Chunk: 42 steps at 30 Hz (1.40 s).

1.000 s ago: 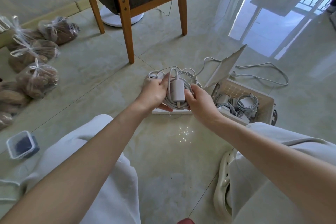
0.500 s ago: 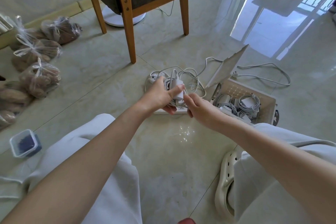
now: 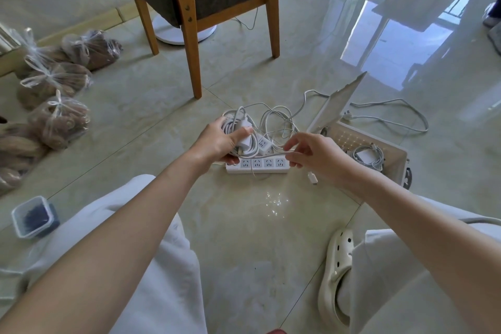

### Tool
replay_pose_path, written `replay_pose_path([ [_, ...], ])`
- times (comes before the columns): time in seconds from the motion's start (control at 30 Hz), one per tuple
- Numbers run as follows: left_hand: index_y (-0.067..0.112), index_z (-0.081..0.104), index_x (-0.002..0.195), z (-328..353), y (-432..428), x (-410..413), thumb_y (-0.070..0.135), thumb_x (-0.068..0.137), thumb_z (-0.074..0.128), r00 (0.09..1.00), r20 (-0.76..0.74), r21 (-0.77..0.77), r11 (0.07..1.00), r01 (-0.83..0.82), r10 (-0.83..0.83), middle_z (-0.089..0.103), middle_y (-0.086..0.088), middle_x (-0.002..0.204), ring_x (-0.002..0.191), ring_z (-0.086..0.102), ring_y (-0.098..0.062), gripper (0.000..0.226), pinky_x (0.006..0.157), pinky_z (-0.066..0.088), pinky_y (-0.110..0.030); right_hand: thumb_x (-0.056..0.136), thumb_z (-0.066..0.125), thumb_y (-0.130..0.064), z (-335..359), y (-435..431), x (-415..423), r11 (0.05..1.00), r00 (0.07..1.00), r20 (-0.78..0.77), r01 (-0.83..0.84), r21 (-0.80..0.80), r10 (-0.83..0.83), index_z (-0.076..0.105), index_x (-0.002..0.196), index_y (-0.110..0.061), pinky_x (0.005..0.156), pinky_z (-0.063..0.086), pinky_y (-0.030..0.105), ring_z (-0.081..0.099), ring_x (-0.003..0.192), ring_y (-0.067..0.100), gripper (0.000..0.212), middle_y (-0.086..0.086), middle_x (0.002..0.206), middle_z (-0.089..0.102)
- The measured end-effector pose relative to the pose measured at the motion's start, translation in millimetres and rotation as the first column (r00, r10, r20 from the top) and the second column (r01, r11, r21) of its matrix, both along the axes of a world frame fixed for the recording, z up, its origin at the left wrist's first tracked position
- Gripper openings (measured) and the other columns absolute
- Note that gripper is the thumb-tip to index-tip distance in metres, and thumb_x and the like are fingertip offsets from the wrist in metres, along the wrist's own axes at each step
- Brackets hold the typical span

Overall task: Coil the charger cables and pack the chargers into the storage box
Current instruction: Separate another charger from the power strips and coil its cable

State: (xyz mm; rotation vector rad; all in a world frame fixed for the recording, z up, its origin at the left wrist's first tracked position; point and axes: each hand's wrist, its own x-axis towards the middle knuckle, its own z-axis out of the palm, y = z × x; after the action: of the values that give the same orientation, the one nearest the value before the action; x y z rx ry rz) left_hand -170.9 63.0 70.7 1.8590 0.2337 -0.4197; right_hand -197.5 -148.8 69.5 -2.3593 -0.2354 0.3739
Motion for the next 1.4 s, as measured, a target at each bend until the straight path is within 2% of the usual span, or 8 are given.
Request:
replay_pose_path([
  [0.17, 0.014, 0.049, 0.119, 0.1, -7.4, -3.0, 0.045, 0.082, 0.066, 0.993, -0.078, -0.15, 0.986, 0.073, -0.085, 0.063, -0.008, 0.084, 0.057, 0.057, -0.014, 0.05, 0.044, 0.045, -0.021, 0.094, 0.052, -0.02, -9.5, -9.6, -1.6, 0.898, 0.955, 0.23, -0.073, -0.434, 0.189, 0.067, 0.099, -0.013, 0.076, 0.044, 0.03, 0.055, 0.09, 0.022, 0.018, 0.001, 0.092, 0.054],
  [0.27, 0.014, 0.048, 0.116, 3.3, -12.6, -4.1, 0.042, 0.084, 0.063, 0.988, -0.111, -0.272, 0.96, 0.073, -0.107, 0.059, -0.003, 0.075, 0.051, 0.051, -0.009, 0.045, 0.039, 0.04, -0.018, 0.092, 0.045, -0.007, -8.0, -1.1, 0.7, 0.972, 0.987, 0.136, 0.113, -0.204, -0.086, 0.063, 0.095, -0.006, 0.077, 0.05, 0.035, 0.063, 0.082, 0.027, 0.018, 0.007, 0.087, 0.066],
  [0.33, 0.014, 0.049, 0.117, 5.9, -14.4, -5.0, 0.042, 0.085, 0.063, 0.984, -0.126, -0.305, 0.949, 0.084, -0.128, 0.058, -0.001, 0.071, 0.05, 0.049, -0.008, 0.044, 0.039, 0.04, -0.018, 0.086, 0.044, 0.001, -3.2, 3.8, 6.1, 0.948, 0.947, -0.139, 0.304, 0.096, -0.29, 0.064, 0.094, -0.003, 0.08, 0.054, 0.032, 0.065, 0.081, 0.022, 0.022, 0.008, 0.084, 0.069],
  [0.47, 0.017, 0.049, 0.124, 8.6, -16.3, -9.2, 0.039, 0.09, 0.056, 0.976, -0.161, -0.332, 0.939, 0.088, -0.148, 0.06, 0.002, 0.069, 0.058, 0.051, -0.008, 0.041, 0.05, 0.044, -0.019, 0.091, 0.041, 0.007, 15.8, 5.4, 11.5, 0.409, 0.749, -0.609, 0.658, 0.633, -0.263, 0.059, 0.096, 0.002, 0.068, 0.058, 0.025, 0.069, 0.074, 0.022, 0.019, 0.016, 0.085, 0.068],
  [0.6, 0.017, 0.051, 0.12, 10.6, -16.9, -9.4, 0.038, 0.091, 0.053, 0.976, -0.157, -0.351, 0.932, 0.086, -0.149, 0.06, 0.001, 0.072, 0.062, 0.05, -0.01, 0.036, 0.053, 0.043, -0.02, 0.093, 0.041, 0.005, 17.4, 6.7, 10.5, 0.039, 0.641, -0.754, 0.765, 0.643, -0.144, 0.053, 0.091, -0.001, 0.056, 0.057, 0.024, 0.067, 0.058, 0.015, 0.013, 0.013, 0.07, 0.065],
  [0.83, 0.019, 0.053, 0.111, 11.8, -21.1, -11.5, 0.035, 0.092, 0.054, 0.992, -0.089, -0.337, 0.94, 0.05, -0.085, 0.058, -0.005, 0.082, 0.057, 0.048, -0.01, 0.025, 0.046, 0.041, -0.019, 0.093, 0.025, 0.013, 11.7, 15.6, 6.1, 0.429, 0.594, -0.782, 0.766, 0.479, -0.186, 0.055, 0.091, -0.003, 0.042, 0.044, 0.012, 0.042, 0.038, 0.004, 0.035, 0.004, 0.063, 0.048],
  [1.27, 0.009, 0.052, 0.107, 14.0, -29.2, -17.4, 0.036, 0.096, 0.045, 0.997, -0.057, -0.408, 0.913, 0.03, -0.058, 0.054, -0.007, 0.074, 0.047, 0.046, -0.012, 0.03, 0.04, 0.036, -0.021, 0.095, 0.035, 0.006, 15.0, 20.7, 0.6, 0.635, 0.675, -0.694, 0.656, 0.408, -0.251, 0.055, 0.077, -0.008, 0.051, 0.04, 0.014, 0.035, 0.052, 0.008, 0.031, 0.005, 0.066, 0.049],
  [1.4, 0.016, 0.058, 0.092, 15.9, -31.0, -20.9, 0.042, 0.095, 0.042, 0.983, -0.163, -0.385, 0.923, 0.016, -0.085, 0.055, 0.001, 0.066, 0.05, 0.049, -0.006, 0.031, 0.045, 0.042, -0.018, 0.096, 0.042, 0.001, 10.4, 22.7, 0.0, 0.704, 0.761, -0.62, 0.547, 0.454, -0.191, 0.061, 0.099, -0.007, 0.052, 0.044, 0.013, 0.038, 0.053, 0.007, 0.02, 0.0, 0.067, 0.053],
])
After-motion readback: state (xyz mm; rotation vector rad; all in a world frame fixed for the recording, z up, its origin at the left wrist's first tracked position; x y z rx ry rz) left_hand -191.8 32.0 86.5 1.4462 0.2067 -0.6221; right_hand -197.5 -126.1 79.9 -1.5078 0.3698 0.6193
